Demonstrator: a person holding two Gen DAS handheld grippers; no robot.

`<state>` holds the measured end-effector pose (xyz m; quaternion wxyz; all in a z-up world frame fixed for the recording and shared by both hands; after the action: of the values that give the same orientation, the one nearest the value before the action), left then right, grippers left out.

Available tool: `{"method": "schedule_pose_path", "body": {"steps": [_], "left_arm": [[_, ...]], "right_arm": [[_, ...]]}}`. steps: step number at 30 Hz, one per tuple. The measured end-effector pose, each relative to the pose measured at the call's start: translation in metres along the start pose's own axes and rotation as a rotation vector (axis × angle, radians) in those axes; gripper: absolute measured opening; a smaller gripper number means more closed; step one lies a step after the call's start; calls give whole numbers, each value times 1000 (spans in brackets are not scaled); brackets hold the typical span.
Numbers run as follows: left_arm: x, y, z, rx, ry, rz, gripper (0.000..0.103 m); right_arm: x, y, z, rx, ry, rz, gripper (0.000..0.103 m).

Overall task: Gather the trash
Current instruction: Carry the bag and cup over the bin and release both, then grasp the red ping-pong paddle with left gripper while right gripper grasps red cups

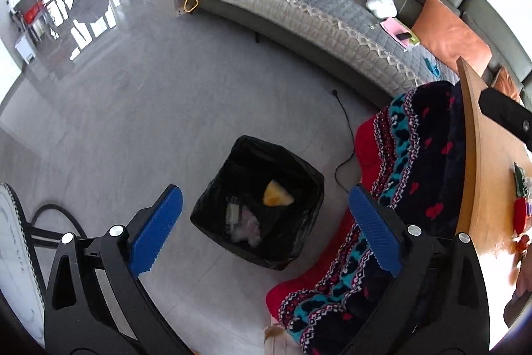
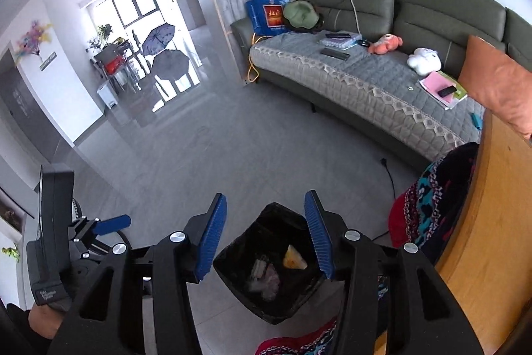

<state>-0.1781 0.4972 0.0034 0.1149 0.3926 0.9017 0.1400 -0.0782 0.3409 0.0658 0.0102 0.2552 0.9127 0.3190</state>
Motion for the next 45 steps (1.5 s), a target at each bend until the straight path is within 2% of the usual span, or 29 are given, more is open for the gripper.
{"method": "schedule_pose_path", "body": {"steps": [9, 11, 19, 32, 39, 45], "left_arm": [[-44, 0, -15, -26, -51, 74, 97], [-58, 1, -20, -39, -62, 97, 97], [-149, -14, -42, -73, -132, 233, 97], [-312, -63, -48, -40, -231, 455, 97], [-377, -83, -40, -15, -270, 512, 97], [-424, -99, -31, 9, -265, 565, 97]], "right_arm": [[-38, -16, -37, -47, -23, 69, 51], [-52, -24, -53, -63, -37, 89, 54], [-120, -61, -115, -125, -108, 185, 55], [-245, -148, -203, -171, -247, 364, 56], [-317, -216, -225, -127, -329, 487, 56], [-357, -257, -210, -40, -338, 547, 56]]}}
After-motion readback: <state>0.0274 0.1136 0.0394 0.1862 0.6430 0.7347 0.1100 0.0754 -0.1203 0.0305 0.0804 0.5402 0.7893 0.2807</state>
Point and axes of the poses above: each gripper's, at about its wrist camera, not at the fingertips, and z roughly the way its jaws point, x to its left, y to its top, the point moved 4 cm from there along z, roughly the way its jaws point, and after that the axes turned 8 degrees about x, right-handed, at the moved point
